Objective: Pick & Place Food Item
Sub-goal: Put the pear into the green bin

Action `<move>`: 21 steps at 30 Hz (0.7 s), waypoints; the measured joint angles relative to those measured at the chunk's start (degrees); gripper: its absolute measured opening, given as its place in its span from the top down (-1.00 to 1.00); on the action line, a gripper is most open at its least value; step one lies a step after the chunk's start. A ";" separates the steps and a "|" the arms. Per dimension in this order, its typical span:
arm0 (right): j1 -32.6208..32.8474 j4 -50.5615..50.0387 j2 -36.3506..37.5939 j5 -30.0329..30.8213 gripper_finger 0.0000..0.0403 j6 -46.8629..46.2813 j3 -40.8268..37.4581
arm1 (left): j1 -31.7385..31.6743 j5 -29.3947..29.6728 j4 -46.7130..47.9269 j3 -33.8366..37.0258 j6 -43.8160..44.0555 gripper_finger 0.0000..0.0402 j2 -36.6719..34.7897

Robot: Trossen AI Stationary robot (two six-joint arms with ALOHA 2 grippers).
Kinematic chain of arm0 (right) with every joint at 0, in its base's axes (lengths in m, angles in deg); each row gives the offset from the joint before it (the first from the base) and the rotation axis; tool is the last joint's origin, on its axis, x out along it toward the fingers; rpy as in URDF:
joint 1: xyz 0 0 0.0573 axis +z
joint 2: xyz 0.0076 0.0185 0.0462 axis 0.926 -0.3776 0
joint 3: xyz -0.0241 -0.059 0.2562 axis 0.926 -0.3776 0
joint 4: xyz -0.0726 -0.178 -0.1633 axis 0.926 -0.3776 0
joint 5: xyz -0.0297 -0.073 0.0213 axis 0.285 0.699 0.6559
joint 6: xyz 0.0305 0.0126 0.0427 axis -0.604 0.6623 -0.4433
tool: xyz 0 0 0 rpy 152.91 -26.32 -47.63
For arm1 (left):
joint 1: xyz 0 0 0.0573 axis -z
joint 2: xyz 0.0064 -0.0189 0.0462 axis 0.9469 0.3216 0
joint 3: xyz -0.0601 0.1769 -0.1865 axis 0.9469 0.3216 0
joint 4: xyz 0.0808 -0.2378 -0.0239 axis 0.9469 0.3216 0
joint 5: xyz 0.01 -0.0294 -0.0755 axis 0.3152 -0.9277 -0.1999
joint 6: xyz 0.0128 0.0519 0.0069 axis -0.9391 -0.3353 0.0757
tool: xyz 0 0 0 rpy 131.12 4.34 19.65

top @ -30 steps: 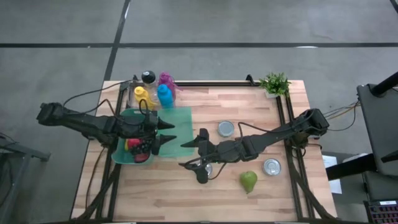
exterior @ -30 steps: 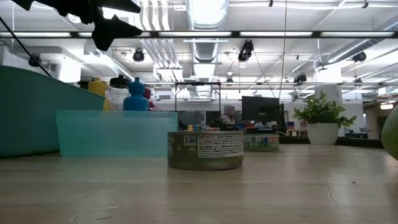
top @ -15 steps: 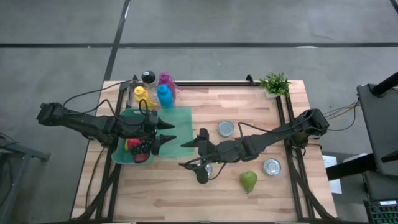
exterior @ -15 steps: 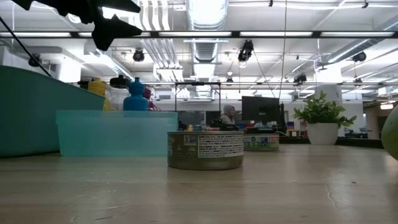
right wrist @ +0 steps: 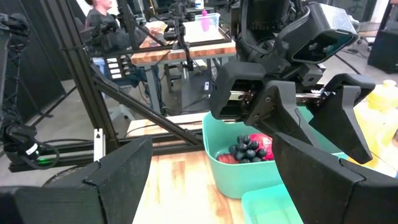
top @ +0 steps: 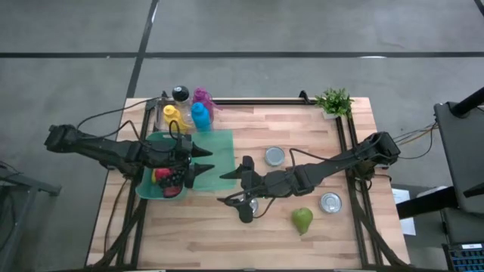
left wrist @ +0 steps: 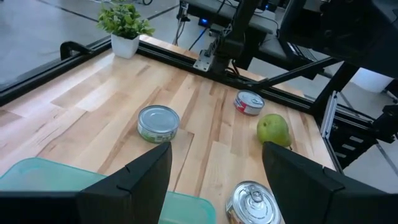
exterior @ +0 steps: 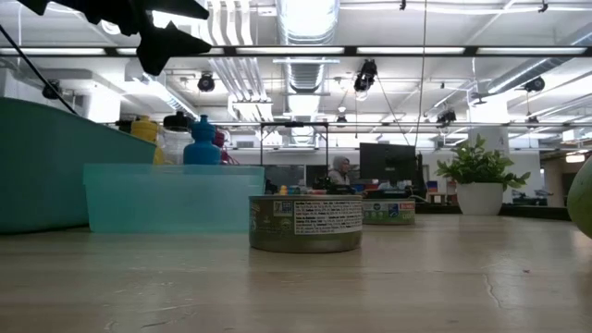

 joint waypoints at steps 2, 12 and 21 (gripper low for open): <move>0.00 0.04 0.00 0.00 -0.63 0.02 0.00 | 0.00 0.00 0.00 0.00 0.00 -0.27 0.00; 0.04 1.15 0.20 2.05 -0.63 -1.59 0.73 | 0.00 -0.02 0.02 0.00 0.00 -0.27 0.00; 1.16 -0.75 0.96 15.27 -0.63 -5.16 0.81 | 0.00 -0.04 0.15 0.00 0.02 -0.27 0.00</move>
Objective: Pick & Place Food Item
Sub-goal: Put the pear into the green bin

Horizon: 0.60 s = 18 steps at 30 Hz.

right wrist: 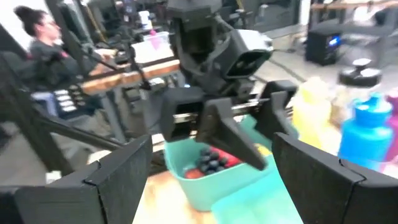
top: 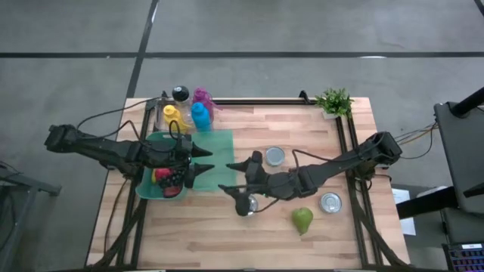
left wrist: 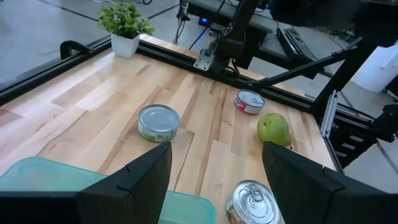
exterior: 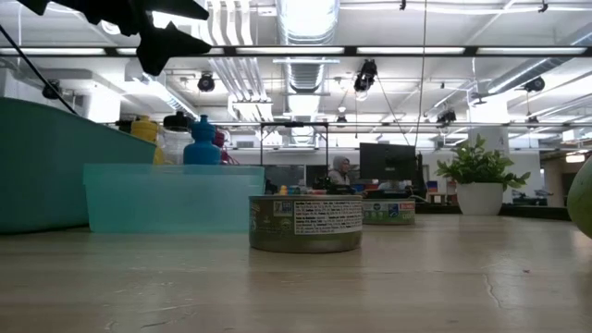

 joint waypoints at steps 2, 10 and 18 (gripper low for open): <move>-0.03 0.02 0.03 1.58 -0.63 2.12 -0.02 | 0.00 0.00 0.00 0.00 0.00 -0.27 0.00; 5.30 -5.06 1.25 17.09 -0.63 11.35 0.77 | -0.02 -0.15 0.85 0.00 0.00 -0.27 0.00; 15.91 -20.38 0.97 34.43 -0.63 8.40 6.15 | -0.02 -0.13 3.08 0.00 0.00 -0.27 -0.02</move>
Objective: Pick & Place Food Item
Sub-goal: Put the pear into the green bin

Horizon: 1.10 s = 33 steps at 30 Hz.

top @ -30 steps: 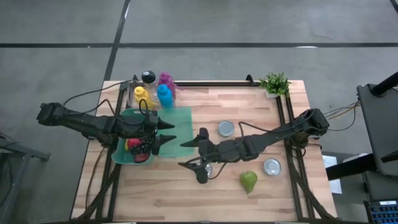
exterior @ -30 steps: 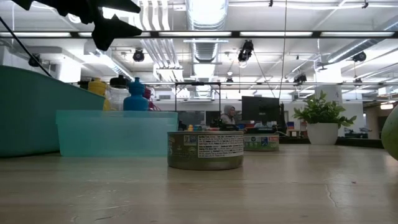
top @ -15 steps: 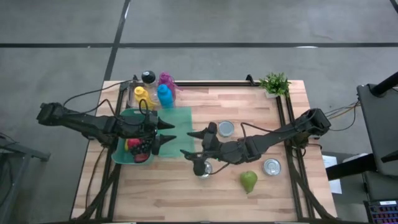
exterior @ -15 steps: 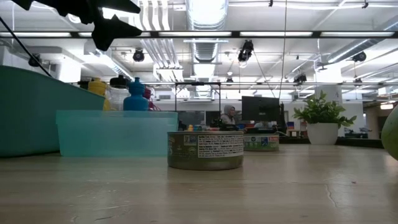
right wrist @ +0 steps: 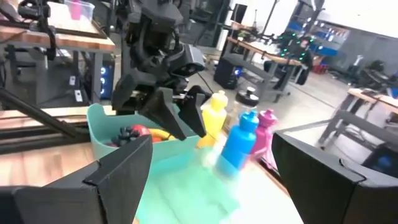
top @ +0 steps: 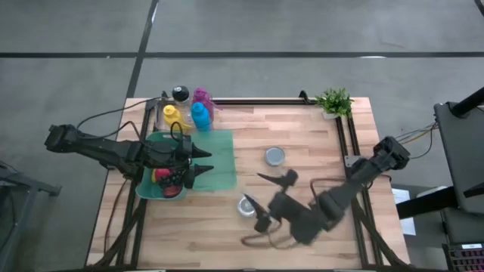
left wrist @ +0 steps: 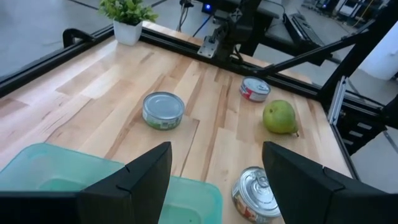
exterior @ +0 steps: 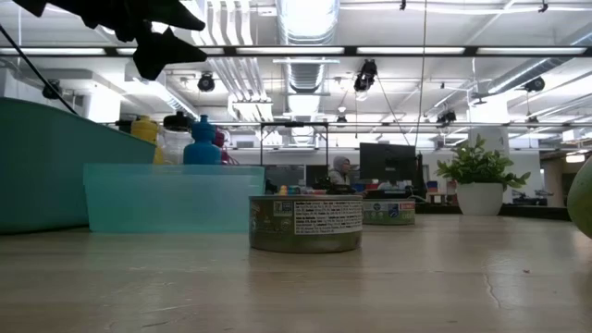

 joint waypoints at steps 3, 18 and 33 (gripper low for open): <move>2.58 -6.51 -0.08 3.47 -0.64 -4.80 2.17 | 0.00 0.00 -0.02 0.00 0.00 -0.27 0.00; 8.32 -13.72 -0.12 7.95 -0.98 -14.08 2.52 | 0.00 0.07 0.03 0.11 0.00 -0.27 0.00; -0.94 -13.40 -0.08 -22.39 -0.98 -5.38 3.73 | 0.00 0.16 0.02 0.11 0.00 -0.27 0.02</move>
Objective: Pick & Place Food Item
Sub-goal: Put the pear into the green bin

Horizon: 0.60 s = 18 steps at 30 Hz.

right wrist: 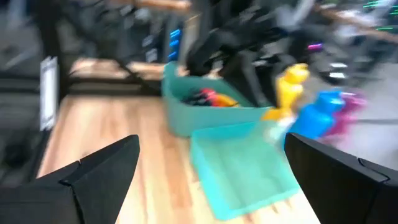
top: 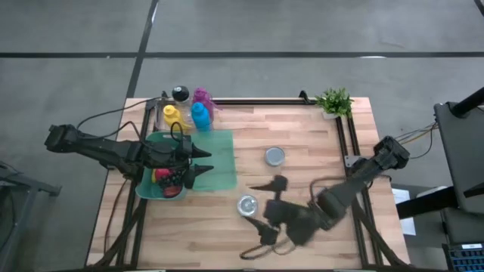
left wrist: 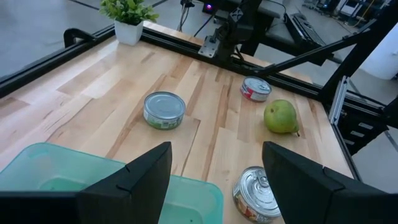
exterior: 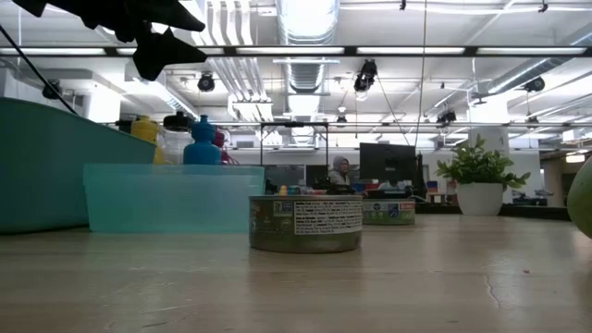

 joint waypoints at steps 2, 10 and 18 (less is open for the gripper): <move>-2.27 -0.10 0.00 -6.82 -0.98 4.04 0.02 | 0.00 -0.01 0.00 0.00 0.00 -0.27 0.00; -5.60 -11.56 0.07 -12.65 -0.98 -0.61 0.09 | 0.00 -0.01 0.01 0.00 0.00 -0.27 0.00; -4.21 -28.31 2.07 -18.62 -0.98 -24.48 0.08 | 0.00 -0.03 -0.01 0.00 0.00 -0.27 0.00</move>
